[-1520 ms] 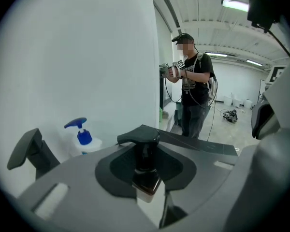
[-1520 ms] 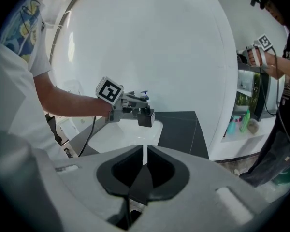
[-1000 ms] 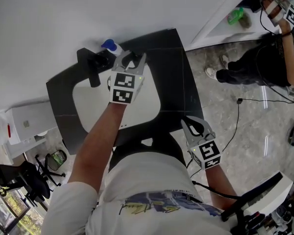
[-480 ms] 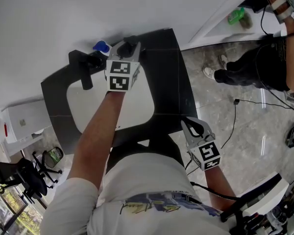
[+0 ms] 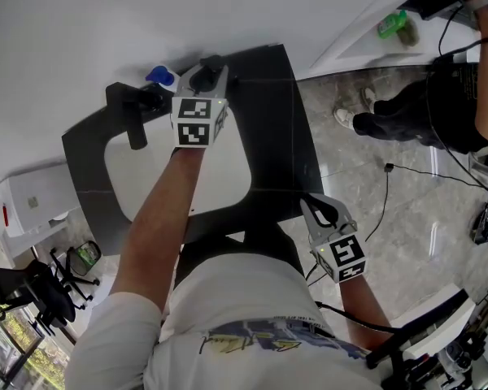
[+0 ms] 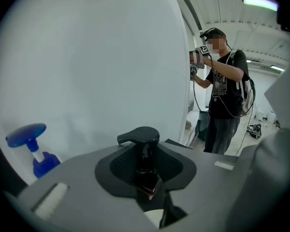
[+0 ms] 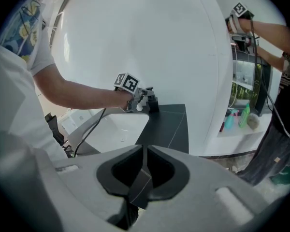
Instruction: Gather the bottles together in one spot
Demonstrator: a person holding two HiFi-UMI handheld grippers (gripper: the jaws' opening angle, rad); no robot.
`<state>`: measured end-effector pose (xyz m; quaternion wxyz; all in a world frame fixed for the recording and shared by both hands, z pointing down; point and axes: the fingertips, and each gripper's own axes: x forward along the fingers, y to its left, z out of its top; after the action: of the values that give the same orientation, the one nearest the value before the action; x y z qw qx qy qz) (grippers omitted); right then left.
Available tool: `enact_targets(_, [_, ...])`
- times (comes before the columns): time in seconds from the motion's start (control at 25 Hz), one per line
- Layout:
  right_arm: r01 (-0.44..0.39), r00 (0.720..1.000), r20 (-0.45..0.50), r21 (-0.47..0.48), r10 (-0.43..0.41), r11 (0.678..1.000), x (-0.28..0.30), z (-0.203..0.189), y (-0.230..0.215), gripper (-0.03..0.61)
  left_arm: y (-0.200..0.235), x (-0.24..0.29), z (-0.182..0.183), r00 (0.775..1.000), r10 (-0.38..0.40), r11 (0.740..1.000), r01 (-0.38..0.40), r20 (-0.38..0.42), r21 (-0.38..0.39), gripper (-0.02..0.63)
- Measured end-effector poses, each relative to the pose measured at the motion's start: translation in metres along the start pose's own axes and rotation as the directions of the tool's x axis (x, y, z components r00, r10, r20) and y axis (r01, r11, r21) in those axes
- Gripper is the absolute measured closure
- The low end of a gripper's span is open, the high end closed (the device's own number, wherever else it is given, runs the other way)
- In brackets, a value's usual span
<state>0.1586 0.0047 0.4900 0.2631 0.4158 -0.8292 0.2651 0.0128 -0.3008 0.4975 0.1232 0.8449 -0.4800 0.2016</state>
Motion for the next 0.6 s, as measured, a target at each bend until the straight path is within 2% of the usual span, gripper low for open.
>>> enact_targets(0.44, [-0.015,1.0,0.008,-0.018,0.015,1.0,0.0055,0.004,0.0001,0.549,0.0025,-0.0038,-0.0033,0.999,0.029,1.0,-0.029,0.013,-0.01,0.504])
enact_targets(0.48, [-0.016,1.0,0.007,-0.017,0.016,1.0,0.0056,0.004,0.0007,0.549,0.0018,-0.0044,-0.0044,1.0,0.028,1.0,-0.028,0.008,-0.005,0.494])
enact_targets(0.56, [-0.017,1.0,-0.001,-0.016,0.017,1.0,0.0055,0.0034,0.0018,0.549,-0.0006,-0.0051,-0.0071,1.0,0.021,1.0,-0.021,-0.002,0.0,0.416])
enact_targets(0.6, [-0.017,1.0,-0.008,-0.018,0.017,1.0,0.0053,0.0024,0.002,0.549,-0.0016,-0.0052,-0.008,1.0,0.019,1.0,-0.019,-0.003,-0.003,0.409])
